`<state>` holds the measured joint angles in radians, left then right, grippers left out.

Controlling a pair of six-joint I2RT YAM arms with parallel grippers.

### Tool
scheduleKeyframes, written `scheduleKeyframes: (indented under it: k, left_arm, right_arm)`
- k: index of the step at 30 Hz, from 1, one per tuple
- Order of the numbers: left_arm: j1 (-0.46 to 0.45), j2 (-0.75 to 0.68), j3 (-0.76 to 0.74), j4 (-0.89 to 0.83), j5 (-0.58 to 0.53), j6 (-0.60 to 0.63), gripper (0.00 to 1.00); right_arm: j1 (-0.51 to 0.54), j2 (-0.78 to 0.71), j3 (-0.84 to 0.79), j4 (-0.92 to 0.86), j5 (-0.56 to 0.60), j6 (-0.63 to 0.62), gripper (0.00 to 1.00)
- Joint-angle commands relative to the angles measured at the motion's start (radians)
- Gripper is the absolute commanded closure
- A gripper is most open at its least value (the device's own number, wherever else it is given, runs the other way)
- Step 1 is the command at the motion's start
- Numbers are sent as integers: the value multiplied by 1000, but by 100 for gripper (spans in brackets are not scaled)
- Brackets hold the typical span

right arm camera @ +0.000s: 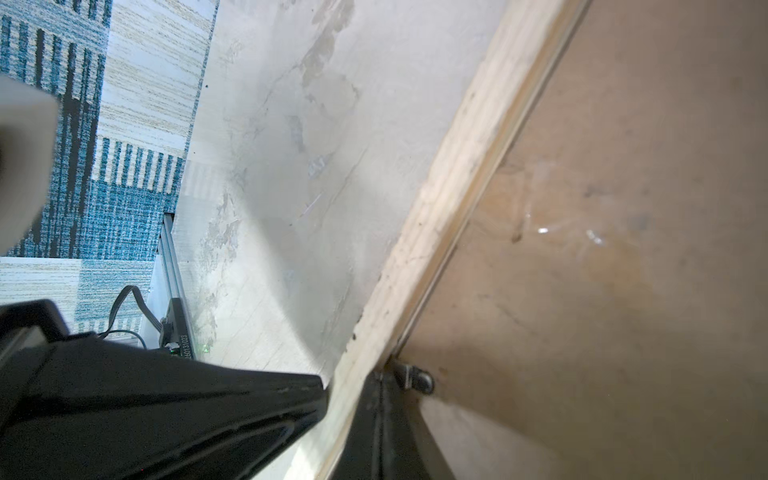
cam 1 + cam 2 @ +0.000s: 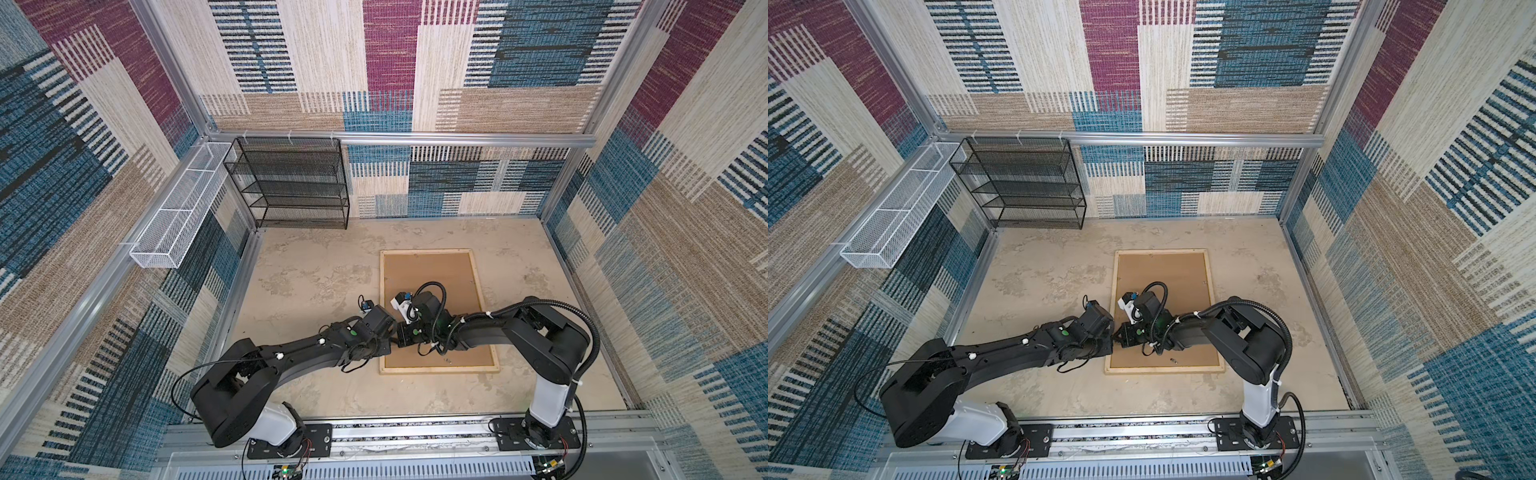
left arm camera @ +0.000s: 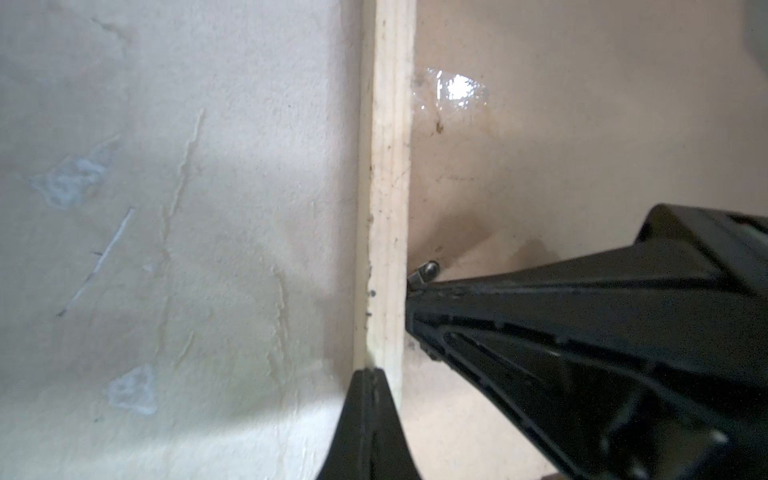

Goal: Put the photo into the frame

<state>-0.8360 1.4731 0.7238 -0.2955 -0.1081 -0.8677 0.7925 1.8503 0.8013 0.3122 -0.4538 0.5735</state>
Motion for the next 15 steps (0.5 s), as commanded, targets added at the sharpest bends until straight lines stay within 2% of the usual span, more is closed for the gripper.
scheduleKeyframes:
  k: [1, 6, 15]
  left_arm:
    - [-6, 16, -7, -92, 86, 9, 96]
    - [-6, 7, 15, -106, 53, 27, 81]
    - [-6, 8, 30, -90, 57, 42, 79]
  right_arm:
    - [3, -29, -35, -56, 86, -24, 100]
    - [4, -100, -81, -70, 74, -45, 100]
    - [5, -122, -119, -59, 69, -34, 100]
